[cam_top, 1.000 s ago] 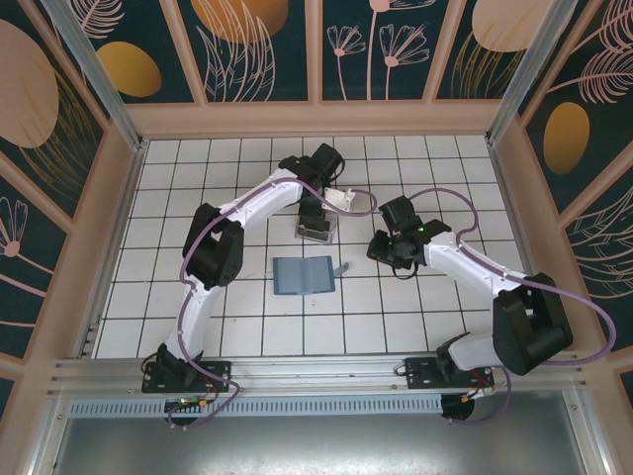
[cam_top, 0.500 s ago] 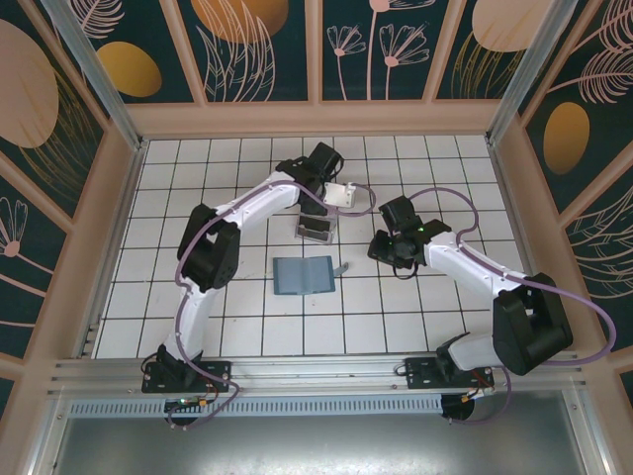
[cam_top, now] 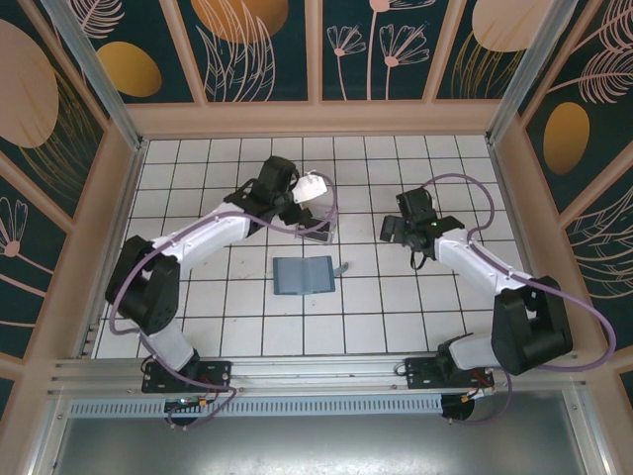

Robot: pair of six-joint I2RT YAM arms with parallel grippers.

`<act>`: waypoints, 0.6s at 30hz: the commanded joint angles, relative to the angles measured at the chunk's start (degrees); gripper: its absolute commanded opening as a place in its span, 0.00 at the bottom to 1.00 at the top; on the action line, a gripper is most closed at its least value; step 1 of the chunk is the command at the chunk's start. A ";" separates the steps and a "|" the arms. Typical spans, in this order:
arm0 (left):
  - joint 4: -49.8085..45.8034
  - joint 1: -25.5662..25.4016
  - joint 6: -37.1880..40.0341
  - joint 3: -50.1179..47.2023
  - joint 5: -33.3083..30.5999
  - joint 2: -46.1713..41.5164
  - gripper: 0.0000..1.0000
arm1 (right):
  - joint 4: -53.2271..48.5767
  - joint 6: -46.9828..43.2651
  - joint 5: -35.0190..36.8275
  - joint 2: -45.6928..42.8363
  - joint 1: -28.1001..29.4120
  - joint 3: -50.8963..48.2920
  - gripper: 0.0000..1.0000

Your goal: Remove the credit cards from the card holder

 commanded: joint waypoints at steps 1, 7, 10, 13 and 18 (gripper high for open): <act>13.60 2.70 -13.50 -8.52 -6.25 -5.56 0.99 | 9.33 -6.22 9.17 -1.10 -3.15 -2.59 0.99; 24.49 10.63 -30.23 -24.15 -14.89 -14.65 0.99 | 29.02 -15.10 11.99 -0.58 -10.18 -10.96 0.99; 31.44 15.78 -37.79 -32.21 -19.43 -18.89 0.98 | 44.76 -19.13 9.21 -0.76 -13.48 -18.67 0.99; 39.59 22.49 -44.17 -40.37 -20.03 -21.78 0.99 | 59.89 -19.49 5.76 -0.51 -17.18 -26.22 0.99; 53.03 27.78 -46.08 -47.56 -15.83 -18.23 0.99 | 75.88 -19.01 0.53 -0.85 -20.30 -33.06 0.99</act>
